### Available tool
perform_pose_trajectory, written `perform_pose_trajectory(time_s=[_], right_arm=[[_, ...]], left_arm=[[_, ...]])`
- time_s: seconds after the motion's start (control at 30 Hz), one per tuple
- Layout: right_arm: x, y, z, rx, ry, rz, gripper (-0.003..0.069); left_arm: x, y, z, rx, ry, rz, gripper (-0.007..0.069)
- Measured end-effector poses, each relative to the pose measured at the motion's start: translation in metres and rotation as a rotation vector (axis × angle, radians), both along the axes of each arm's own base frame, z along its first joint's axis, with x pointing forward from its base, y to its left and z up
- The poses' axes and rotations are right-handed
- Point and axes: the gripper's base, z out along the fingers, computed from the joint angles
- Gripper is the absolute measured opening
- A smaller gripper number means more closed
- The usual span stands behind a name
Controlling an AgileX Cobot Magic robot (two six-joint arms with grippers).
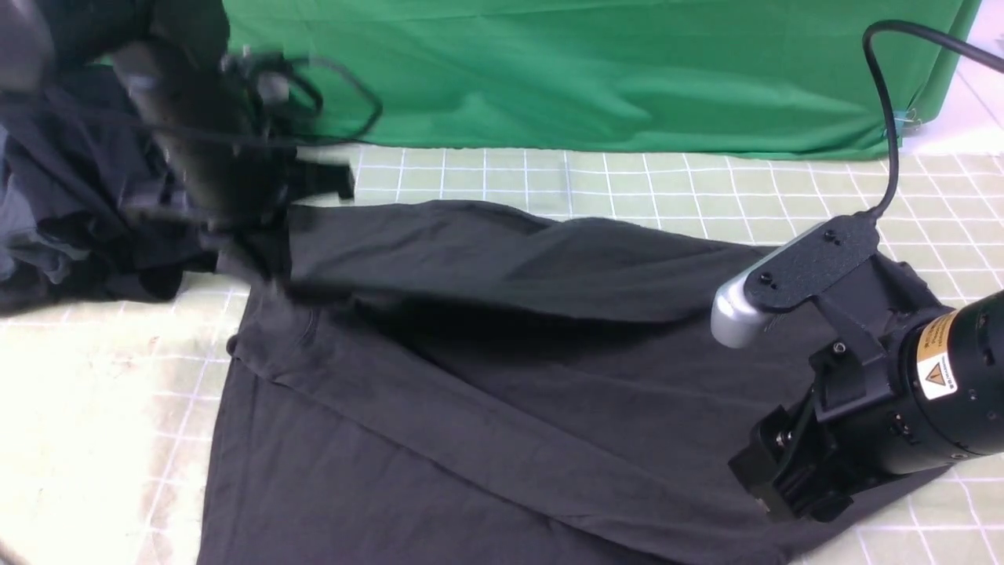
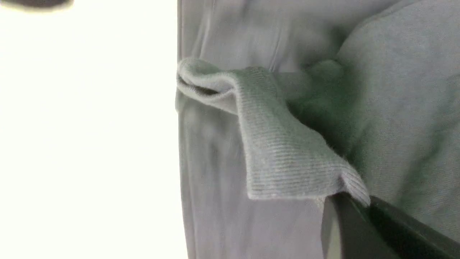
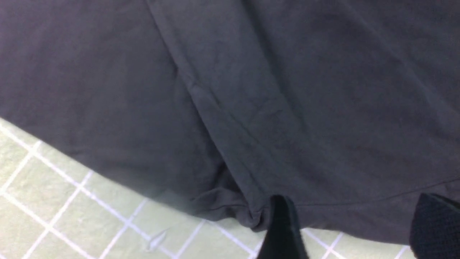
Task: Fold a long-sleeved shirt over a green coffee tablecloth.
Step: 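Fold the left side of the dark shirt inward over its body with the left gripper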
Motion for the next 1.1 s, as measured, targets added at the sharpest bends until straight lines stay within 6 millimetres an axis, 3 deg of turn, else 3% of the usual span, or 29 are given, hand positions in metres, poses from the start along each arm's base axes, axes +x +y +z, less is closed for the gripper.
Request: perform_pose_trajectory(time_s=[0.17,0.43,0.6,0.8,0.93,1.1], right_arm=[[0.003,-0.003,0.0,-0.022,-0.024,-0.023,0.0445],[0.003,-0.003,0.001,-0.025,-0.032,-0.03,0.0445],[0.004,-0.003,0.001,-0.022,-0.037,-0.03,0.0445],[0.005,-0.002,0.002,-0.002,-0.048,-0.045,0.0445],[0.006,-0.002,0.002,-0.008,-0.056,-0.044,0.0445],[0.012,-0.01,0.006,-0.031,-0.078,-0.104,0.0445]], left_arm=[[-0.023,-0.001,-0.028,0.062,0.082,0.015,0.0008],[-0.035,-0.002,-0.055,0.023,0.13,0.042,0.0011],[-0.039,-0.002,-0.06,0.018,0.153,0.034,0.0043],[-0.045,-0.006,-0.06,-0.02,0.222,0.024,0.0262],[-0.051,-0.006,-0.057,-0.03,0.256,-0.01,0.0459],[-0.072,-0.011,-0.035,-0.115,0.217,-0.016,0.053]])
